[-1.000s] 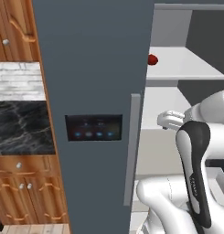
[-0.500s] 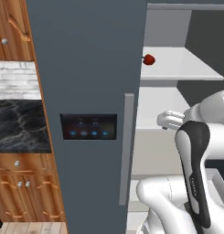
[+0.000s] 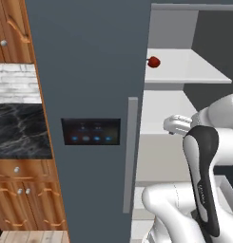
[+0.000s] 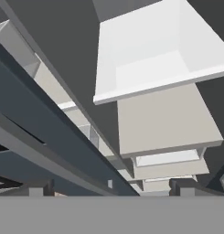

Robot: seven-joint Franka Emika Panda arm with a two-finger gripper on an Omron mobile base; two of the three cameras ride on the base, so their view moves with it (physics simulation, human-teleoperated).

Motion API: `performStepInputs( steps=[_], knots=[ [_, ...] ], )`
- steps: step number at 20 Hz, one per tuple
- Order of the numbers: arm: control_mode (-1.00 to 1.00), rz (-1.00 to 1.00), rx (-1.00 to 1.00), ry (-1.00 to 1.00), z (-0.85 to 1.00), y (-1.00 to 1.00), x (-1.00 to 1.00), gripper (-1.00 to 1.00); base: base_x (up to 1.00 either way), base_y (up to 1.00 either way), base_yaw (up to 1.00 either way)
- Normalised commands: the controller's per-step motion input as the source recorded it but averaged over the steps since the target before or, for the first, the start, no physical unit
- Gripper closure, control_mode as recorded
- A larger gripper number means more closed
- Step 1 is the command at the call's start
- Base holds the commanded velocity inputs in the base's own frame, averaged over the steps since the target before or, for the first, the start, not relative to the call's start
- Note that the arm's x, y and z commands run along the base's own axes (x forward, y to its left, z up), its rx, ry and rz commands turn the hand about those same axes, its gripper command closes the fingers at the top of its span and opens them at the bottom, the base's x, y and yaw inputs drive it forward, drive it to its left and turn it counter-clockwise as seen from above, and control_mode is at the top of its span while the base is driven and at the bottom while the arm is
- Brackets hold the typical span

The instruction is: Take the cheese, chicken drumstick, and bell pepper from the fridge and place them on the plate on the dining counter to create an appetizer plate.

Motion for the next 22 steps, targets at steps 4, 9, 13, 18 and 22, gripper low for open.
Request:
performStepInputs(
  steps=[4,9,13,18,22],
  knots=[
    [1.0,0.0,0.0,0.0,0.0,0.0,0.0,-1.0,0.29,0.26,0.0],
    [-1.0,0.0,-0.12,0.0,0.0,0.16,0.06,-1.0,0.09,0.15,0.0],
    [-1.0,0.0,-0.16,0.0,0.18,-0.01,0.0,-1.0,0.0,0.0,0.0],
    [-1.0,0.0,-0.03,0.0,0.29,-0.34,0.0,-1.0,0.0,0.0,0.0],
    [-1.0,0.0,0.0,-0.03,0.37,-0.34,0.0,-1.0,0.0,0.0,0.0]
  ],
)
